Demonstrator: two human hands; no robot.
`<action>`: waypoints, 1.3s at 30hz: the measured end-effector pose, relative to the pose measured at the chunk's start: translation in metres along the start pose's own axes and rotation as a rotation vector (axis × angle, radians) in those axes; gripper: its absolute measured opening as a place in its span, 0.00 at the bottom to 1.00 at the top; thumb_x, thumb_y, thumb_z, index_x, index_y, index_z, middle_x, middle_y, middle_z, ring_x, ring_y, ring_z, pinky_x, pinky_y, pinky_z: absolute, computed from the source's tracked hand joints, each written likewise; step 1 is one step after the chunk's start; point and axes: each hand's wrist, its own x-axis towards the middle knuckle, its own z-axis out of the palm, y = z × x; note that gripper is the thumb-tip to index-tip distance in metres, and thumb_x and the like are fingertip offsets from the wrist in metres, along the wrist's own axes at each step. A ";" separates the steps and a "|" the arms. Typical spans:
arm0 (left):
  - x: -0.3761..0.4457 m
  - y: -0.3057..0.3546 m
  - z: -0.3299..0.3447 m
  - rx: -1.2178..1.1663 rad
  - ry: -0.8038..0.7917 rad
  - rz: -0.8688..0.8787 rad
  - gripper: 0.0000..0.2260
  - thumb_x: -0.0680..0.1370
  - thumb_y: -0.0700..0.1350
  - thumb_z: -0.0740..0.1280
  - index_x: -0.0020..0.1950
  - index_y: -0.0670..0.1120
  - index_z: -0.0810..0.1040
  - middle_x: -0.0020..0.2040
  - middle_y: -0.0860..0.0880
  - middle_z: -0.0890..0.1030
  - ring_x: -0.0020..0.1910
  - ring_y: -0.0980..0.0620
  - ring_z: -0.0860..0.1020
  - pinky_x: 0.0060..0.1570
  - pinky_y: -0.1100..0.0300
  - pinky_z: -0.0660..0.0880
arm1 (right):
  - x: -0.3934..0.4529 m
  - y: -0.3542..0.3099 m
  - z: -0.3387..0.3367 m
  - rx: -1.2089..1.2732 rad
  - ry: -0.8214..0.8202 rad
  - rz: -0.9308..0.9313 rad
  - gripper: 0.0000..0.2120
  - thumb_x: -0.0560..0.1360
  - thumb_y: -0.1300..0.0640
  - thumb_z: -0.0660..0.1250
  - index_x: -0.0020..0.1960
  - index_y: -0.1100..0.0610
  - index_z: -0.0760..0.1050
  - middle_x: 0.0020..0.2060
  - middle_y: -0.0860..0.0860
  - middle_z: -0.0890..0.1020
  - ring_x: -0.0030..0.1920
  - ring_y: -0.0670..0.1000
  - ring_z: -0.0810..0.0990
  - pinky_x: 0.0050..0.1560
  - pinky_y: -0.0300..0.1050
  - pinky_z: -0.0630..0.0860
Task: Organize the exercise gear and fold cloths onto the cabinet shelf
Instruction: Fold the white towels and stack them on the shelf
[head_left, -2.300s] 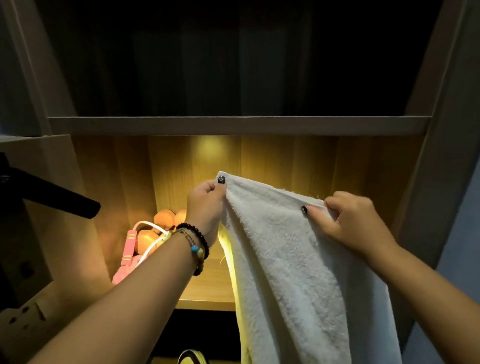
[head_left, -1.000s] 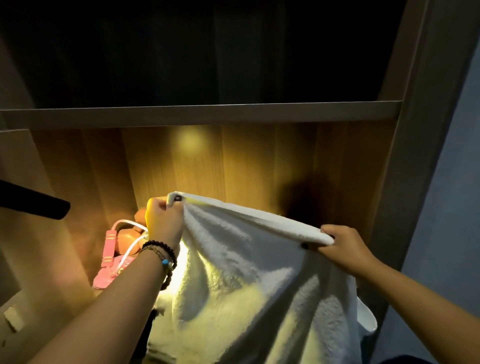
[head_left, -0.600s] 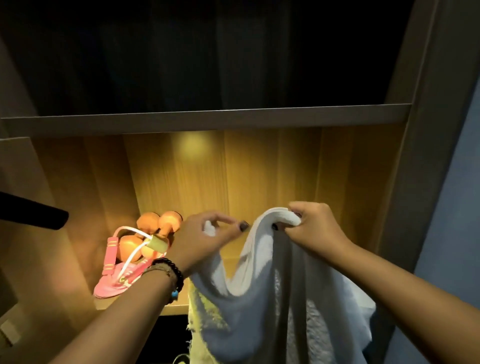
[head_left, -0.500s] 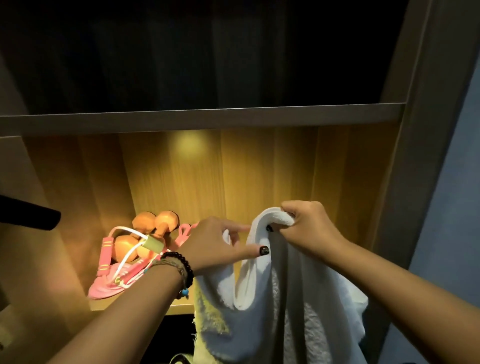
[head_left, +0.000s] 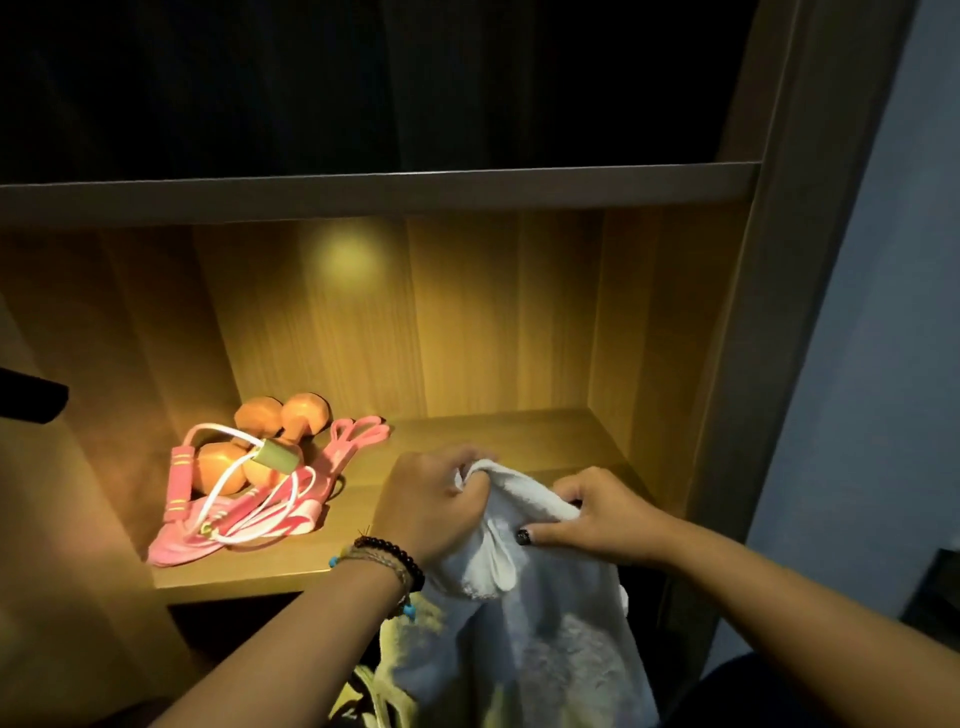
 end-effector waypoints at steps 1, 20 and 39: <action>0.001 0.000 0.003 -0.002 0.017 -0.016 0.12 0.70 0.43 0.64 0.45 0.48 0.86 0.38 0.54 0.85 0.35 0.60 0.78 0.38 0.70 0.73 | -0.003 0.006 0.008 0.051 -0.033 0.029 0.23 0.71 0.48 0.74 0.33 0.68 0.74 0.30 0.54 0.73 0.32 0.49 0.70 0.35 0.46 0.63; -0.033 -0.053 -0.072 0.174 -0.035 -0.252 0.09 0.70 0.42 0.74 0.43 0.54 0.77 0.35 0.53 0.78 0.37 0.51 0.78 0.36 0.63 0.71 | 0.026 0.007 0.012 -0.394 0.427 -0.153 0.02 0.73 0.59 0.70 0.42 0.57 0.80 0.37 0.49 0.74 0.39 0.51 0.74 0.38 0.41 0.66; -0.006 -0.007 0.003 0.170 -0.326 0.041 0.03 0.75 0.47 0.69 0.43 0.51 0.78 0.38 0.52 0.72 0.39 0.52 0.72 0.39 0.58 0.64 | 0.008 -0.034 -0.011 -0.360 0.051 -0.318 0.11 0.71 0.61 0.71 0.33 0.51 0.74 0.32 0.46 0.75 0.34 0.48 0.74 0.36 0.53 0.73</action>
